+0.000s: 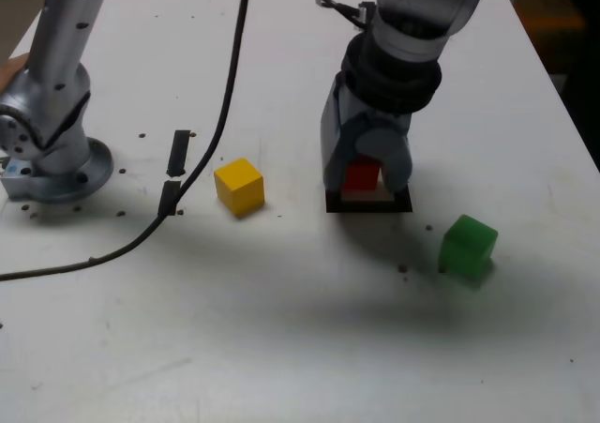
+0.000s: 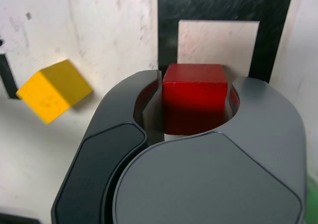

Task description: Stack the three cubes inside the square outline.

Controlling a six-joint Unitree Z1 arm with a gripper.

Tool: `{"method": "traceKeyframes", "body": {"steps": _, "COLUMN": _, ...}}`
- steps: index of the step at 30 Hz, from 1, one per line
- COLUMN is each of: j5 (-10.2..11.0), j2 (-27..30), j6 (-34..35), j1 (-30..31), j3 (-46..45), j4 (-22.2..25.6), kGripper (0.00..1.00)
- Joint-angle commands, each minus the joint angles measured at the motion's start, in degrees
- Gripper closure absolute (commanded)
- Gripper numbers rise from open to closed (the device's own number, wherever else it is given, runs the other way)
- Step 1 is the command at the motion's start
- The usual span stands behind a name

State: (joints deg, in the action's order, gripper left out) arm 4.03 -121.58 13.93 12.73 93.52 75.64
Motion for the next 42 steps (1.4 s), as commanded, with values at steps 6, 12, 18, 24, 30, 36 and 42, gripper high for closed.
{"method": "traceKeyframes", "body": {"steps": 6, "j5": 0.7, "j2": 0.1, "j6": -0.7, "j1": -0.9, "j3": -1.8, "j4": -1.9, "kGripper": 0.79}}
{"method": "traceKeyframes", "body": {"steps": 12, "j5": 0.4, "j2": 0.1, "j6": -1.1, "j1": -1.5, "j3": -2.9, "j4": -3.1, "kGripper": 0.57}}
{"method": "traceKeyframes", "body": {"steps": 18, "j5": 0.2, "j2": 0.1, "j6": -1.9, "j1": -1.9, "j3": -3.8, "j4": -4.8, "kGripper": 0.36}}
{"method": "traceKeyframes", "body": {"steps": 24, "j5": 0.1, "j2": 0.9, "j6": -2.3, "j1": -2.2, "j3": -5.1, "j4": -6.9, "kGripper": 0.18}}
{"method": "traceKeyframes", "body": {"steps": 30, "j5": 0.0, "j2": 4.2, "j6": -1.8, "j1": -2.2, "j3": -6.1, "j4": -5.2, "kGripper": 0.01}}
{"method": "traceKeyframes", "body": {"steps": 36, "j5": -1.5, "j2": 19.0, "j6": -1.1, "j1": -1.5, "j3": -10.1, "j4": 0.8, "kGripper": 0.00}}
{"method": "traceKeyframes", "body": {"steps": 42, "j5": -5.6, "j2": 27.0, "j6": 2.1, "j1": -1.2, "j3": -16.7, "j4": 6.7, "kGripper": 0.00}}
